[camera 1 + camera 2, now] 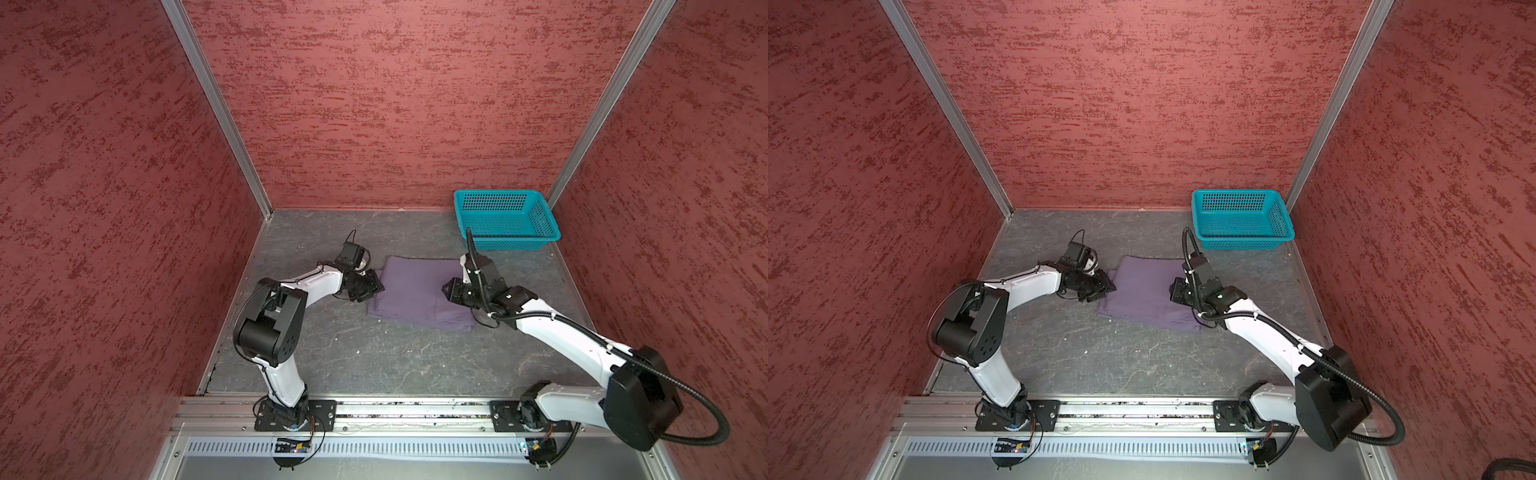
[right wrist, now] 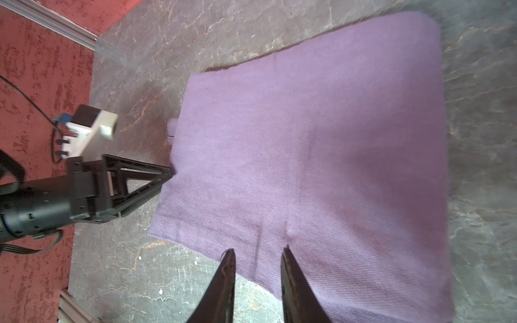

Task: Fold and stack the trousers
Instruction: Smooth out the trousers at the center of the table.

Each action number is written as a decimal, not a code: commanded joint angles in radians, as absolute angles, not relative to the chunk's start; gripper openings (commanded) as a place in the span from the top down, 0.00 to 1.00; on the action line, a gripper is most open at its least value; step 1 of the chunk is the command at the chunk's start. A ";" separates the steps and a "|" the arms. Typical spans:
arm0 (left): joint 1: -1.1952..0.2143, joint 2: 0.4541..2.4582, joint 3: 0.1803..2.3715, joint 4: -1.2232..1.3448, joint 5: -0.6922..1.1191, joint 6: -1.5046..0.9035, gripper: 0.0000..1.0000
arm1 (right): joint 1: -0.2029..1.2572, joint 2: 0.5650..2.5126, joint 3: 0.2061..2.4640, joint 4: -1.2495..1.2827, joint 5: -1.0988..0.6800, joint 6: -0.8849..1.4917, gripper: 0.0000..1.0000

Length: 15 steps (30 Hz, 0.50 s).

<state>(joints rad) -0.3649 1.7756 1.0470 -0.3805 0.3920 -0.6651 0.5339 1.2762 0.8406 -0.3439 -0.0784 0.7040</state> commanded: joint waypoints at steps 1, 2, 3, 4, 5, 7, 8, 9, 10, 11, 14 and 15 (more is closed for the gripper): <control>-0.382 1.804 1.075 -0.355 0.383 -0.656 0.66 | 0.522 1.273 0.832 -0.317 -0.085 0.727 0.71; -0.383 1.812 1.078 -0.353 0.387 -0.660 0.72 | 0.522 1.277 0.832 -0.314 -0.089 0.727 0.71; -0.385 1.819 1.078 -0.347 0.396 -0.666 0.80 | 0.521 1.281 0.834 -0.311 -0.093 0.728 0.71; -0.387 1.819 1.080 -0.342 0.405 -0.672 0.86 | 0.520 1.285 0.836 -0.313 -0.092 0.729 0.71; -0.388 1.816 1.078 -0.340 0.411 -0.676 0.91 | 0.519 1.287 0.837 -0.313 -0.091 0.729 0.71; -0.388 1.792 1.081 -0.348 0.414 -0.680 1.00 | 0.517 1.290 0.839 -0.310 -0.091 0.729 0.71; -0.390 1.775 1.085 -0.356 0.413 -0.681 1.00 | 0.517 1.290 0.837 -0.310 -0.091 0.729 0.71; -0.391 1.753 1.089 -0.371 0.410 -0.681 1.00 | 0.515 1.294 0.836 -0.308 -0.091 0.730 0.71; -0.393 1.724 1.095 -0.390 0.404 -0.681 1.00 | 0.515 1.296 0.835 -0.308 -0.091 0.729 0.71; -0.393 1.700 1.098 -0.405 0.397 -0.680 1.00 | 0.515 1.299 0.833 -0.307 -0.093 0.729 0.71; -0.396 1.613 1.094 -0.456 0.354 -0.679 1.00 | 0.512 1.310 0.829 -0.299 -0.098 0.730 0.72; -0.396 1.584 1.089 -0.479 0.334 -0.685 1.00 | 0.512 1.314 0.828 -0.297 -0.100 0.730 0.72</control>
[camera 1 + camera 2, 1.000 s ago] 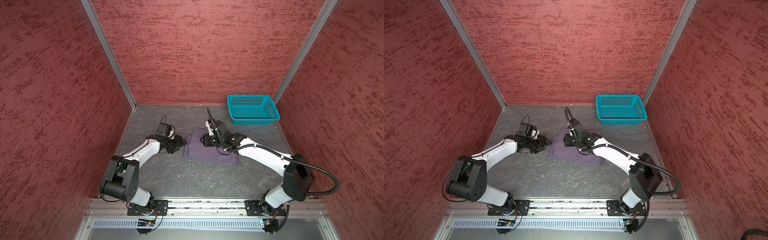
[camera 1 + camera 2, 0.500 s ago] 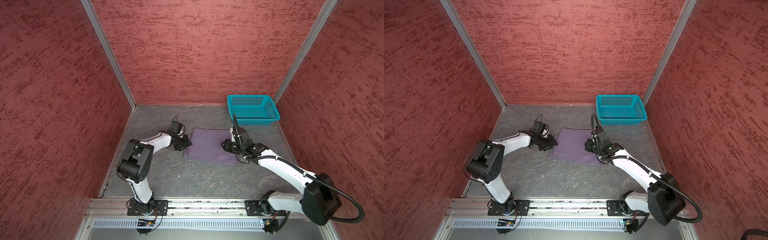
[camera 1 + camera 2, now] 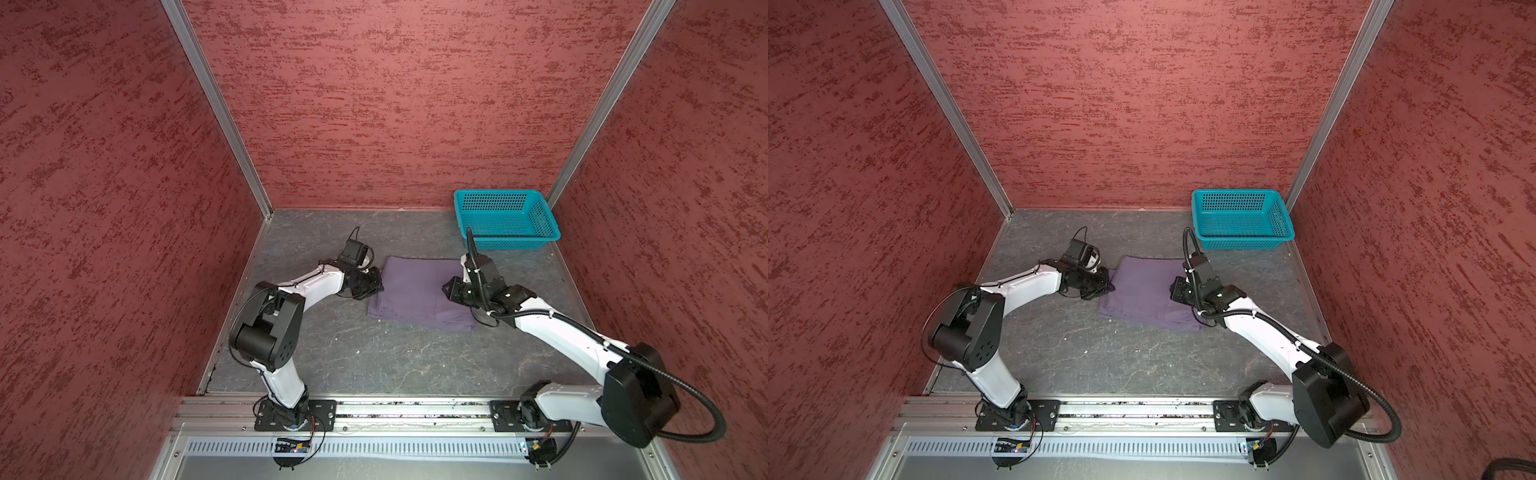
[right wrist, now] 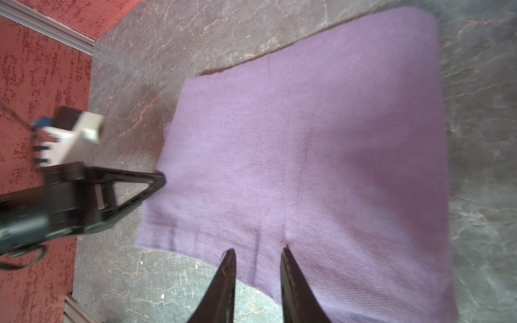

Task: Fold and stack the trousers
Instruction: Smooth out the trousers at the center of the table.

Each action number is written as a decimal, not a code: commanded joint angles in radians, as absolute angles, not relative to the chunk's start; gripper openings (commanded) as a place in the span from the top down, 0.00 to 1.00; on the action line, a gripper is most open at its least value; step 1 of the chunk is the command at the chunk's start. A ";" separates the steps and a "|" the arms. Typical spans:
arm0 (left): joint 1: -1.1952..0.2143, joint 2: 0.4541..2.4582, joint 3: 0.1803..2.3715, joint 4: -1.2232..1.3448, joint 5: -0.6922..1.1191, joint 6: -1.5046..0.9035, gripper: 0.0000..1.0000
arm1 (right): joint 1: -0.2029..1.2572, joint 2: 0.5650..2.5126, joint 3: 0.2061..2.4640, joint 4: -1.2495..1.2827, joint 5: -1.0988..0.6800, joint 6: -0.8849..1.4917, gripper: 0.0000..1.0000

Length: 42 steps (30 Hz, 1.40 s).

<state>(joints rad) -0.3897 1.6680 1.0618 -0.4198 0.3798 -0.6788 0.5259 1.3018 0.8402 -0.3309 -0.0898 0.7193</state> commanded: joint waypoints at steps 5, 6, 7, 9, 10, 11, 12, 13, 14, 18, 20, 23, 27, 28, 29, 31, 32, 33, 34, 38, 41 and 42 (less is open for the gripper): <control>-0.393 1.519 1.006 -0.504 0.276 -0.698 1.00 | 0.511 1.328 0.819 -0.279 -0.112 0.733 0.72; -0.385 1.535 0.982 -0.497 0.269 -0.704 1.00 | 0.509 1.332 0.819 -0.275 -0.115 0.733 0.72; -0.373 1.549 0.955 -0.477 0.275 -0.713 1.00 | 0.509 1.335 0.819 -0.274 -0.117 0.731 0.71; -0.350 1.568 0.884 -0.416 0.277 -0.751 1.00 | 0.508 1.338 0.821 -0.276 -0.117 0.728 0.70; -0.345 1.559 0.860 -0.386 0.279 -0.760 1.00 | 0.507 1.337 0.822 -0.279 -0.117 0.726 0.70; -0.346 1.549 0.850 -0.377 0.273 -0.763 1.00 | 0.508 1.334 0.820 -0.281 -0.114 0.724 0.70; -0.347 1.537 0.858 -0.388 0.264 -0.763 1.00 | 0.508 1.331 0.814 -0.280 -0.109 0.724 0.70; -0.348 1.529 0.871 -0.404 0.270 -0.763 1.00 | 0.507 1.329 0.809 -0.276 -0.109 0.724 0.70; -0.349 1.519 0.893 -0.423 0.292 -0.762 1.00 | 0.506 1.330 0.804 -0.270 -0.110 0.724 0.70; -0.408 1.415 1.002 -0.539 0.255 -0.740 1.00 | 0.505 1.349 0.799 -0.263 -0.124 0.724 0.69; -0.415 1.361 0.998 -0.589 0.184 -0.732 1.00 | 0.504 1.353 0.793 -0.253 -0.127 0.726 0.69; -0.370 1.292 0.874 -0.575 0.154 -0.756 1.00 | 0.503 1.358 0.785 -0.240 -0.126 0.726 0.69; -0.321 1.289 0.674 -0.494 0.172 -0.807 1.00 | 0.500 1.373 0.787 -0.237 -0.133 0.715 0.69; -0.316 1.302 0.647 -0.468 0.180 -0.820 1.00 | 0.499 1.377 0.789 -0.237 -0.135 0.711 0.70; -0.307 1.326 0.627 -0.433 0.206 -0.825 0.88 | 0.498 1.381 0.793 -0.238 -0.137 0.708 0.69; -0.301 1.378 0.636 -0.385 0.264 -0.825 0.51 | 0.496 1.387 0.803 -0.242 -0.141 0.701 0.67; -0.308 1.399 0.658 -0.390 0.272 -0.820 0.39 | 0.497 1.389 0.809 -0.245 -0.142 0.697 0.67; -0.316 1.410 0.679 -0.399 0.274 -0.813 0.37 | 0.496 1.388 0.813 -0.249 -0.143 0.694 0.67; -0.324 1.411 0.699 -0.410 0.269 -0.807 0.36 | 0.496 1.385 0.815 -0.252 -0.143 0.692 0.67; -0.318 1.364 0.776 -0.486 0.238 -0.776 0.32 | 0.495 1.359 0.798 -0.253 -0.129 0.692 0.66; -0.296 1.322 0.812 -0.532 0.230 -0.753 0.32 | 0.495 1.350 0.787 -0.266 -0.115 0.679 0.65; -0.291 1.313 0.820 -0.542 0.228 -0.747 0.33 | 0.495 1.354 0.785 -0.271 -0.112 0.674 0.65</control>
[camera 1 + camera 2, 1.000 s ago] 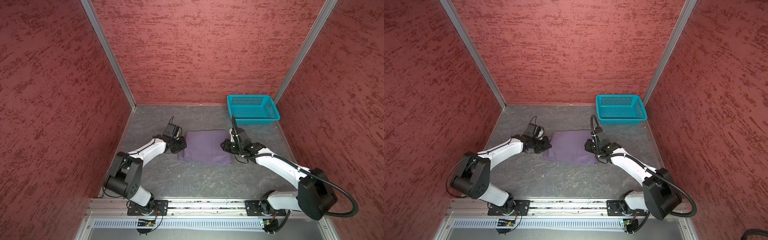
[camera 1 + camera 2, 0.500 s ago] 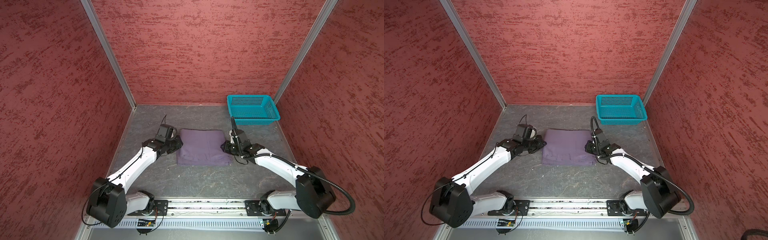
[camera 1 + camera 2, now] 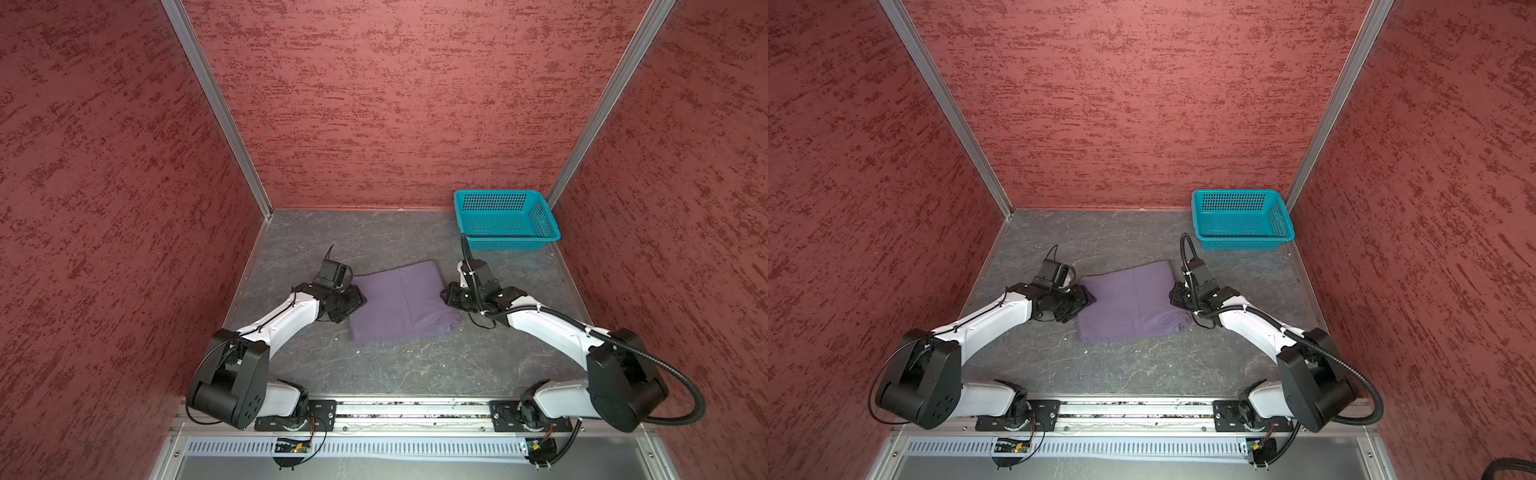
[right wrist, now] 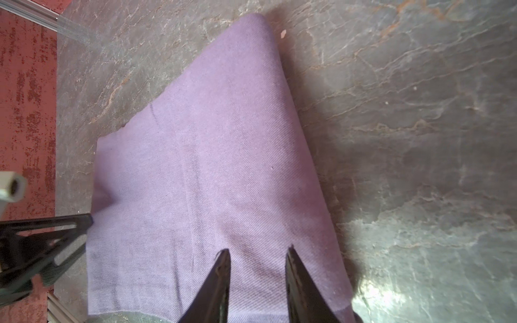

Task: Fold and stack the trousers
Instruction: Smooth out the trousers at the center of the table.

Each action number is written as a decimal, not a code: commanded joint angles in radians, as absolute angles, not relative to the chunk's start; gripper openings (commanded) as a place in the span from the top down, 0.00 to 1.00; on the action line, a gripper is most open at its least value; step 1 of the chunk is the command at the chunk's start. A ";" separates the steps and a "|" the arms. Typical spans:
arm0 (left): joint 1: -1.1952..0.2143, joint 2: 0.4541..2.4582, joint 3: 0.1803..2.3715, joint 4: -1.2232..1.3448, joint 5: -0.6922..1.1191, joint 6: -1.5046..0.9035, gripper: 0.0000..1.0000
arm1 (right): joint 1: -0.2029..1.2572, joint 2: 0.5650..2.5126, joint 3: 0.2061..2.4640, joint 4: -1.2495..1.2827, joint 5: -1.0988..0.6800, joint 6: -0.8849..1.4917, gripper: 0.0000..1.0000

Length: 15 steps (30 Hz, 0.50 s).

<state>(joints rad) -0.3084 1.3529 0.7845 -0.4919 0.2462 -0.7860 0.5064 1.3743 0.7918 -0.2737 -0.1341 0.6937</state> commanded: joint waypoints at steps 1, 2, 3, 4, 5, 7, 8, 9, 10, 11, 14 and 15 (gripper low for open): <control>-0.285 1.304 0.823 -0.552 0.226 -0.742 0.33 | 0.495 1.360 0.784 -0.278 -0.111 0.668 0.65; -0.280 1.298 0.826 -0.555 0.225 -0.739 0.33 | 0.494 1.366 0.784 -0.285 -0.109 0.663 0.64; -0.278 1.297 0.826 -0.558 0.225 -0.739 0.33 | 0.494 1.375 0.783 -0.292 -0.107 0.660 0.63; -0.275 1.297 0.823 -0.558 0.227 -0.737 0.33 | 0.494 1.383 0.785 -0.300 -0.105 0.657 0.59; -0.273 1.300 0.820 -0.557 0.228 -0.735 0.33 | 0.492 1.391 0.784 -0.307 -0.102 0.653 0.56; -0.270 1.305 0.811 -0.557 0.233 -0.733 0.33 | 0.490 1.401 0.785 -0.320 -0.097 0.645 0.49; -0.269 1.308 0.805 -0.557 0.232 -0.731 0.33 | 0.489 1.406 0.786 -0.328 -0.090 0.641 0.45; -0.267 1.310 0.800 -0.555 0.233 -0.731 0.33 | 0.488 1.410 0.788 -0.336 -0.084 0.636 0.44; -0.265 1.313 0.793 -0.549 0.234 -0.730 0.33 | 0.487 1.415 0.792 -0.348 -0.072 0.630 0.43; -0.261 1.316 0.788 -0.546 0.237 -0.729 0.33 | 0.486 1.421 0.795 -0.355 -0.067 0.624 0.43; -0.255 1.331 0.782 -0.534 0.244 -0.724 0.33 | 0.483 1.442 0.798 -0.358 -0.061 0.607 0.43; -0.253 1.340 0.780 -0.531 0.246 -0.721 0.33 | 0.482 1.448 0.798 -0.358 -0.060 0.602 0.45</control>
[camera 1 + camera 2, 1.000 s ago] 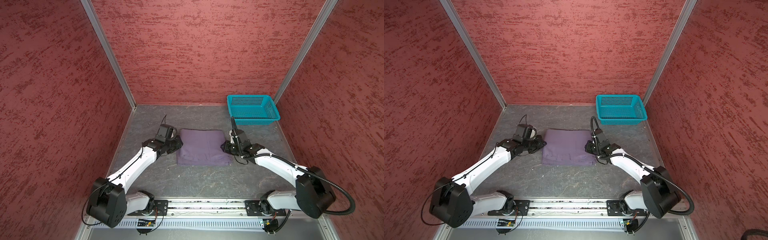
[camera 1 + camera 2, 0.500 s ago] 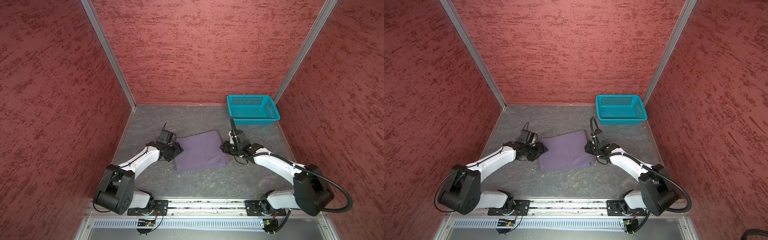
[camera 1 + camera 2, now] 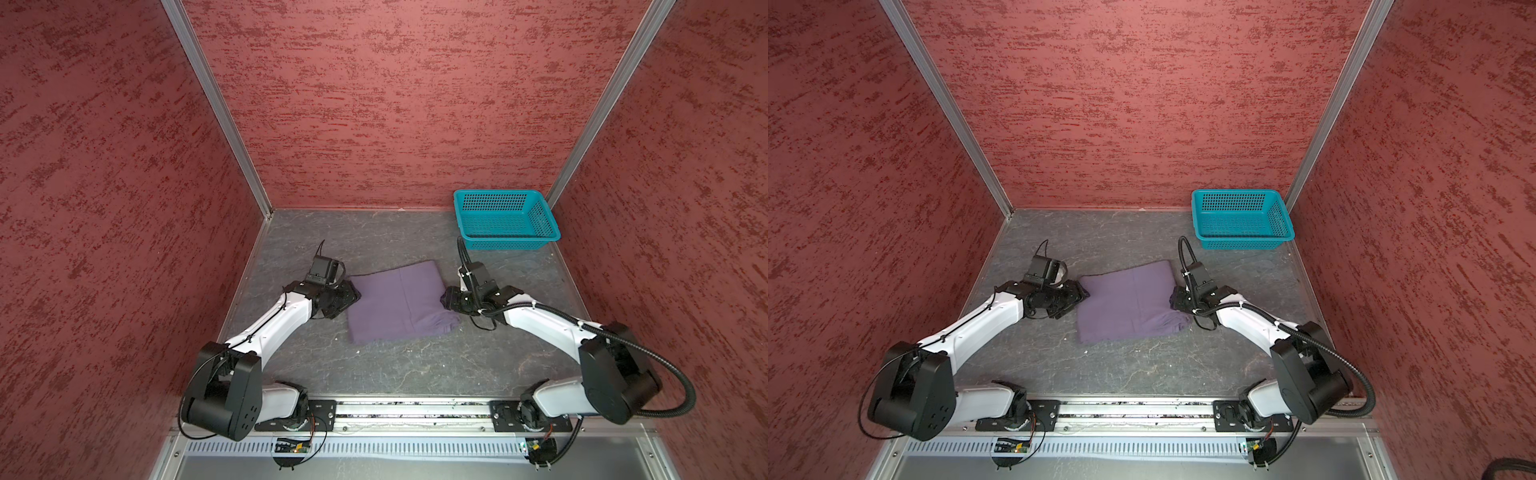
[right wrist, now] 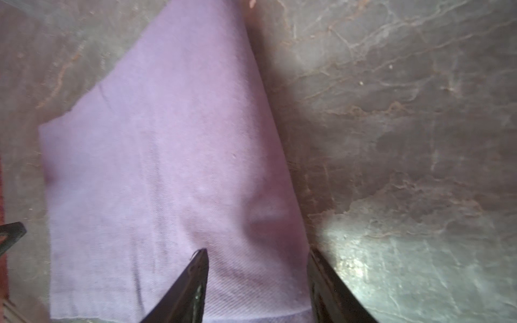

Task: Fold and stack the trousers
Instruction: Smooth out the trousers at the center of the table, then move the trousers to the center of the table.

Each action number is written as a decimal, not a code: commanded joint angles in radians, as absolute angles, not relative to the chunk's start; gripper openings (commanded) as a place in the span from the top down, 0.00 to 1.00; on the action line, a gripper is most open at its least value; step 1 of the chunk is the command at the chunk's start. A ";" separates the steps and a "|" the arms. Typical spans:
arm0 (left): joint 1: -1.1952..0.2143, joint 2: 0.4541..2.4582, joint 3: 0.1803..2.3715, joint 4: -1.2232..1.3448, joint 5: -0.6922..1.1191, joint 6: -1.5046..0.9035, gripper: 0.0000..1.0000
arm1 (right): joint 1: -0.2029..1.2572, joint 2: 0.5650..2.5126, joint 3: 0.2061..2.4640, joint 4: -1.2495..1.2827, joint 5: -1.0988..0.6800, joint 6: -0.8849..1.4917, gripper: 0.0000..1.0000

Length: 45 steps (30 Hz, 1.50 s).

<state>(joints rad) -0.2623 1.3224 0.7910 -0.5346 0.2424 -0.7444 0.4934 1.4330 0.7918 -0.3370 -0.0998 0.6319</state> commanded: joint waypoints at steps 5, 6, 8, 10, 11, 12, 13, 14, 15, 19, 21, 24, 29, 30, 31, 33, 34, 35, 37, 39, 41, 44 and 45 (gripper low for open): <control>-0.255 1.380 0.772 -0.498 0.264 -0.725 0.33 | 0.472 1.487 0.771 -0.421 -0.013 0.602 0.46; -0.254 1.386 0.770 -0.493 0.267 -0.724 0.33 | 0.466 1.482 0.753 -0.441 0.008 0.610 0.46; -0.255 1.402 0.771 -0.485 0.273 -0.721 0.33 | 0.445 1.468 0.713 -0.452 0.019 0.628 0.48; -0.255 1.421 0.772 -0.473 0.284 -0.716 0.33 | 0.427 1.459 0.671 -0.428 -0.007 0.644 0.51; -0.256 1.430 0.772 -0.467 0.289 -0.716 0.33 | 0.423 1.458 0.654 -0.402 -0.032 0.648 0.56; -0.257 1.439 0.772 -0.460 0.293 -0.717 0.33 | 0.422 1.434 0.639 -0.368 -0.064 0.654 0.61; -0.256 1.447 0.772 -0.451 0.297 -0.717 0.34 | 0.422 1.428 0.633 -0.341 -0.093 0.657 0.65; -0.259 1.453 0.769 -0.438 0.304 -0.719 0.38 | 0.422 1.429 0.630 -0.310 -0.127 0.662 0.68; -0.259 1.461 0.766 -0.423 0.309 -0.721 0.42 | 0.422 1.434 0.633 -0.282 -0.155 0.666 0.70; -0.251 1.489 0.765 -0.377 0.313 -0.723 0.48 | 0.422 1.479 0.664 -0.220 -0.233 0.677 0.73; -0.219 1.504 0.785 -0.382 0.316 -0.717 0.48 | 0.424 1.517 0.675 -0.176 -0.277 0.700 0.74; -0.145 1.470 0.839 -0.438 0.303 -0.695 0.46 | 0.452 1.574 0.694 -0.126 -0.311 0.729 0.74; -0.160 1.336 1.007 -0.626 0.083 -0.605 0.38 | 0.549 1.692 0.758 -0.041 -0.334 0.774 0.75; -0.173 1.325 1.038 -0.659 0.044 -0.595 0.37 | 0.572 1.726 0.783 -0.020 -0.346 0.786 0.75; -0.185 1.316 1.057 -0.682 0.019 -0.590 0.36 | 0.595 1.759 0.810 -0.005 -0.356 0.795 0.75; -0.224 1.300 1.077 -0.712 -0.003 -0.586 0.36 | 0.640 1.833 0.883 0.021 -0.390 0.812 0.75; -0.244 1.294 1.077 -0.720 -0.006 -0.586 0.36 | 0.655 1.860 0.916 0.028 -0.406 0.818 0.74; -0.272 1.290 1.074 -0.733 -0.012 -0.587 0.36 | 0.667 1.882 0.944 0.040 -0.419 0.826 0.74; -0.319 1.291 1.056 -0.756 -0.030 -0.596 0.35 | 0.670 1.895 0.965 0.072 -0.438 0.845 0.72; -0.360 1.296 1.019 -0.767 -0.029 -0.618 0.33 | 0.664 1.873 0.976 0.050 -0.409 0.816 0.65; -0.395 1.302 0.973 -0.760 -0.022 -0.645 0.31 | 0.649 1.829 0.980 -0.016 -0.354 0.753 0.59; -0.439 1.325 0.919 -0.734 -0.016 -0.680 0.29 | 0.612 1.723 0.944 -0.092 -0.265 0.679 0.54; -0.447 1.338 0.905 -0.718 -0.012 -0.689 0.29 | 0.592 1.678 0.919 -0.101 -0.242 0.665 0.53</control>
